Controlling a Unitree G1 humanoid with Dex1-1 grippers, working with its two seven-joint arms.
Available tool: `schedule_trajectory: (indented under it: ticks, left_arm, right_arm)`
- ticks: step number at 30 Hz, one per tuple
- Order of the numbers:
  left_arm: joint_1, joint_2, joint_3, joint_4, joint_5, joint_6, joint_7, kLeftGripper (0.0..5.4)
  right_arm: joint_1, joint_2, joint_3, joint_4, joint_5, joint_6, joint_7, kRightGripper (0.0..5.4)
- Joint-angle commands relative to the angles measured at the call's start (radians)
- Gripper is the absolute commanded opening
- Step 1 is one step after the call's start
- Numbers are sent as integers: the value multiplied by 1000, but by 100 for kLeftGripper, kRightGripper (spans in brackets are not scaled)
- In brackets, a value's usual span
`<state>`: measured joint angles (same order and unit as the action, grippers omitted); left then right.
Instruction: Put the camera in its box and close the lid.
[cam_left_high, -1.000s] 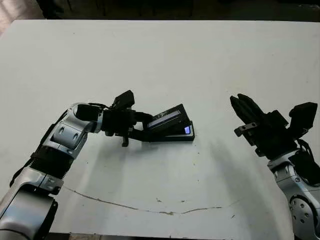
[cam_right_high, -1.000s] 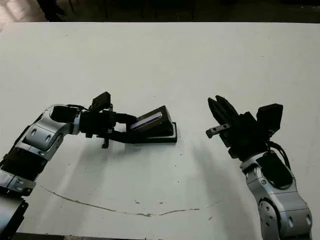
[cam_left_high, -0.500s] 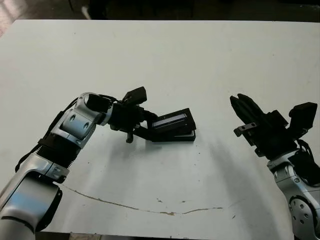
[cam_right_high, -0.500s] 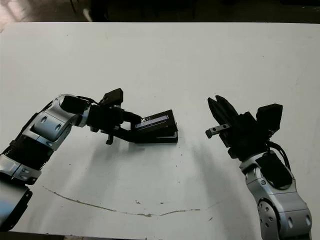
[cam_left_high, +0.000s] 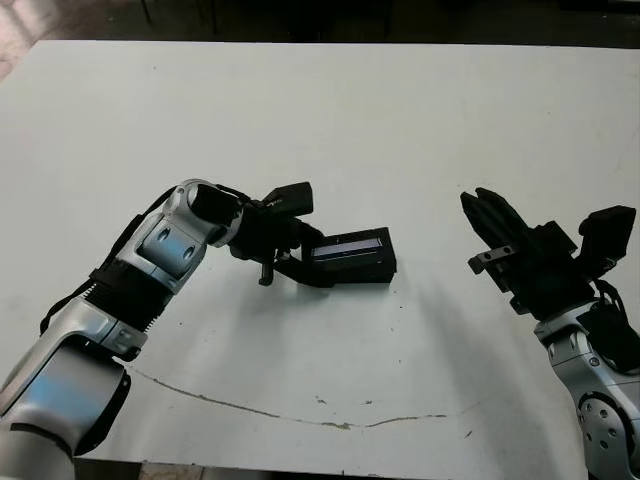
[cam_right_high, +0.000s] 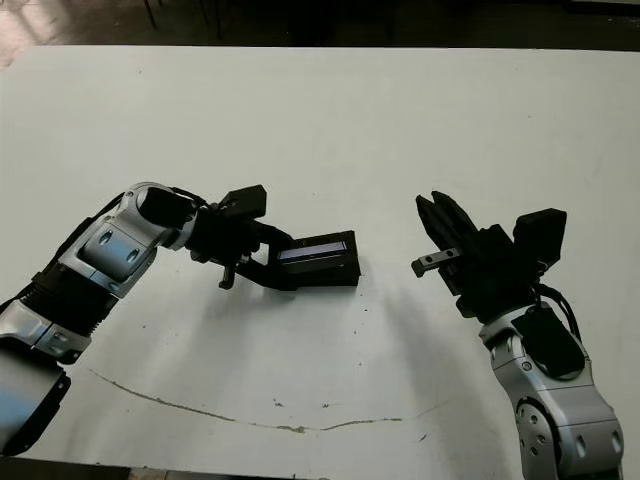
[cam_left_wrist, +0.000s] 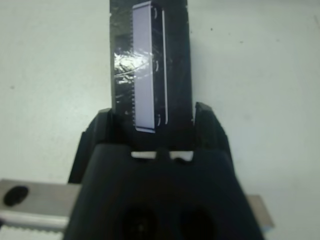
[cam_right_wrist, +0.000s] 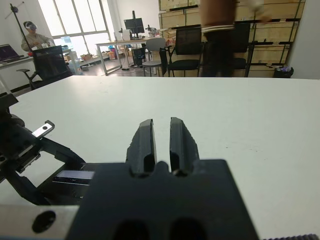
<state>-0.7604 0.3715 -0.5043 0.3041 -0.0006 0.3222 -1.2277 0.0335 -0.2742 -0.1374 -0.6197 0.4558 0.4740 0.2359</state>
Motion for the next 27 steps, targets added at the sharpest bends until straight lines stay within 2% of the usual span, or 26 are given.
schedule_trajectory:
  ticks: [1, 10, 17, 24, 27]
  left_arm:
    - [61, -54, -75, 30, 30, 19, 0, 159]
    - [56, -44, -106, -35, 98, 5, 17, 159]
    - [28, -38, -149, -91, 161, 84, 16, 158]
    - [9, -27, -170, -87, 177, 80, -2, 158]
    - [11, -12, -155, -68, 161, 39, -26, 220]
  right_arm:
    - [16, -8, -5, 1, -6, 3, 0, 0]
    - [9, -12, -9, 1, 0, 10, 1, 0]
    - [9, -7, -1, -6, -8, 15, -12, 0]
    - [10, -5, 5, 0, -6, 8, -11, 0]
    - [11, -2, 3, -2, 1, 12, -13, 0]
